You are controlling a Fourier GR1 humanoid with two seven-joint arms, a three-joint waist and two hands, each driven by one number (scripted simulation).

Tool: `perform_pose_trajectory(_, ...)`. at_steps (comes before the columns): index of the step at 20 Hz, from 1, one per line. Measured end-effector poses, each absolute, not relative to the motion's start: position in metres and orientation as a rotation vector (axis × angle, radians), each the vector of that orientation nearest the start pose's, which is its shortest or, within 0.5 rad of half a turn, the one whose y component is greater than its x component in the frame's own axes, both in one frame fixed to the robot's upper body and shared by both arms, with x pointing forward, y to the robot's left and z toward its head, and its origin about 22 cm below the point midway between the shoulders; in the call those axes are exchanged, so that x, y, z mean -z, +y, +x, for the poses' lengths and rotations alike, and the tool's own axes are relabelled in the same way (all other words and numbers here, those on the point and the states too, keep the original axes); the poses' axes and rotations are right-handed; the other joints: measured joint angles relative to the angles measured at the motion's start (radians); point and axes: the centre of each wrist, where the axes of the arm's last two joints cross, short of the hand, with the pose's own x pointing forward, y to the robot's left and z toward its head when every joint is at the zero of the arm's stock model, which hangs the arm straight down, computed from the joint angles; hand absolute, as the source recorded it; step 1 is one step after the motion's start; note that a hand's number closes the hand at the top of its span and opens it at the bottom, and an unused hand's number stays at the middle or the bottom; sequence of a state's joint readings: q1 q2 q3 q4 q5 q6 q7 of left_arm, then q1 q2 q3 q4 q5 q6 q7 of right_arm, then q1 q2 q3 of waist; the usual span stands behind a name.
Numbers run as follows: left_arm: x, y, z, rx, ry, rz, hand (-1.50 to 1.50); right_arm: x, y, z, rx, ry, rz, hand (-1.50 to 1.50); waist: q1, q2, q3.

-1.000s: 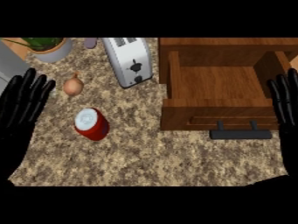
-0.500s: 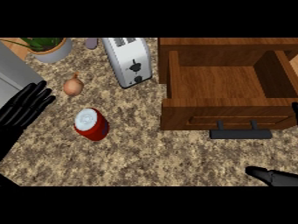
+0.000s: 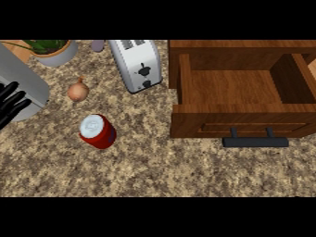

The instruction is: Pick up the can, place it into the drawer and close the drawer

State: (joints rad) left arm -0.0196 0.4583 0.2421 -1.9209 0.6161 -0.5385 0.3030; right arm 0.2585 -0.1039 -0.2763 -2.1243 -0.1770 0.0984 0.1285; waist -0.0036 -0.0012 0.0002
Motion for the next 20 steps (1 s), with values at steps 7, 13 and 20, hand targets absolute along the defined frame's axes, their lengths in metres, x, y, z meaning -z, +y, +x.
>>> perform_pose_trajectory(7, -0.146, 0.357, 0.215, 0.366, -1.633, -0.386, -1.5, -0.094, -0.328, 0.14, 0.101, -1.774, -0.201, -1.5, 0.001, 0.0, 0.0)
perform_pose_trajectory(13, -0.145, 0.358, 0.223, 0.283, -1.573, -0.464, -1.5, -0.09, -0.343, 0.123, 0.094, -1.77, -0.203, -1.5, -0.002, 0.0, 0.0)
perform_pose_trajectory(20, -0.131, 0.339, 0.247, 0.239, -1.504, -0.504, -1.5, -0.094, -0.356, 0.112, 0.098, -1.781, -0.2, -1.5, -0.004, 0.001, 0.0)
